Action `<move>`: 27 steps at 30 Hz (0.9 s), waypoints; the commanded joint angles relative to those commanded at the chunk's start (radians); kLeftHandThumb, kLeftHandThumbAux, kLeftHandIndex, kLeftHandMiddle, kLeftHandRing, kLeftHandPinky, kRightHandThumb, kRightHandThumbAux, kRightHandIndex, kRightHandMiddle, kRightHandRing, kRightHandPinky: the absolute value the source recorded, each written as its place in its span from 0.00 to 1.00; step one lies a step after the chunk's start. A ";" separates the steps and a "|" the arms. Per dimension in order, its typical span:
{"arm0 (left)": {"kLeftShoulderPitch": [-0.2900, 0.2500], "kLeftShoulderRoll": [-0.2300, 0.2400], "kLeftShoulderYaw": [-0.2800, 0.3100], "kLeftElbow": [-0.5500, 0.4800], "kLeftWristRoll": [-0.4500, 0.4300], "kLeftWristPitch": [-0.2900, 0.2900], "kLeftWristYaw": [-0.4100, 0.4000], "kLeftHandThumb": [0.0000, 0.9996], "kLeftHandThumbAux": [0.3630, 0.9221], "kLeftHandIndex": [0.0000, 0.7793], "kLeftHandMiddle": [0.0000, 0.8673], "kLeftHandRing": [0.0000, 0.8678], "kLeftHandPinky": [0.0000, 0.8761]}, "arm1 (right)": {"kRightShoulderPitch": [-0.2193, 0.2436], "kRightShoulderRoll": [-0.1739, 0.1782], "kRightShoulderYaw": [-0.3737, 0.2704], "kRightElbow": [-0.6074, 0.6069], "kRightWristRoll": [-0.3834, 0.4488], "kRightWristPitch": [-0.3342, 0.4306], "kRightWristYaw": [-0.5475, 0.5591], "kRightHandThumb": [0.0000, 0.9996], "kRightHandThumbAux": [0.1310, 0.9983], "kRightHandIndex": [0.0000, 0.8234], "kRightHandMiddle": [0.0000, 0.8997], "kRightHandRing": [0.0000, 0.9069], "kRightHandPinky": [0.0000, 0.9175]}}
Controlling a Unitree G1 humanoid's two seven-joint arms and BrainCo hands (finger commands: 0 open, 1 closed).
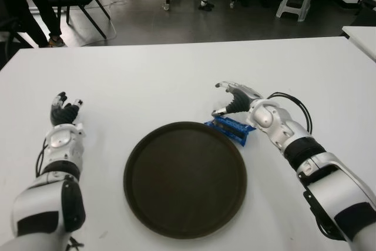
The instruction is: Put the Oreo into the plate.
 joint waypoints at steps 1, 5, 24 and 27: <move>0.000 0.000 0.000 0.000 0.000 -0.001 0.000 0.00 0.77 0.00 0.00 0.00 0.03 | 0.008 -0.004 -0.001 -0.020 0.001 0.009 0.008 0.11 0.62 0.00 0.22 0.28 0.21; 0.001 -0.001 0.001 0.000 0.000 -0.005 -0.001 0.00 0.78 0.00 0.00 0.00 0.03 | 0.032 -0.013 -0.001 -0.079 0.000 0.039 0.026 0.12 0.64 0.00 0.27 0.33 0.27; -0.001 0.005 0.002 0.002 0.004 0.001 -0.003 0.00 0.82 0.00 0.00 0.00 0.03 | 0.118 -0.078 0.002 -0.341 -0.038 0.175 0.167 0.20 0.68 0.00 0.23 0.45 0.49; -0.001 0.004 0.004 0.002 0.002 0.002 -0.002 0.00 0.83 0.00 0.00 0.00 0.03 | 0.121 -0.085 0.007 -0.365 -0.047 0.202 0.195 0.19 0.67 0.00 0.26 0.48 0.52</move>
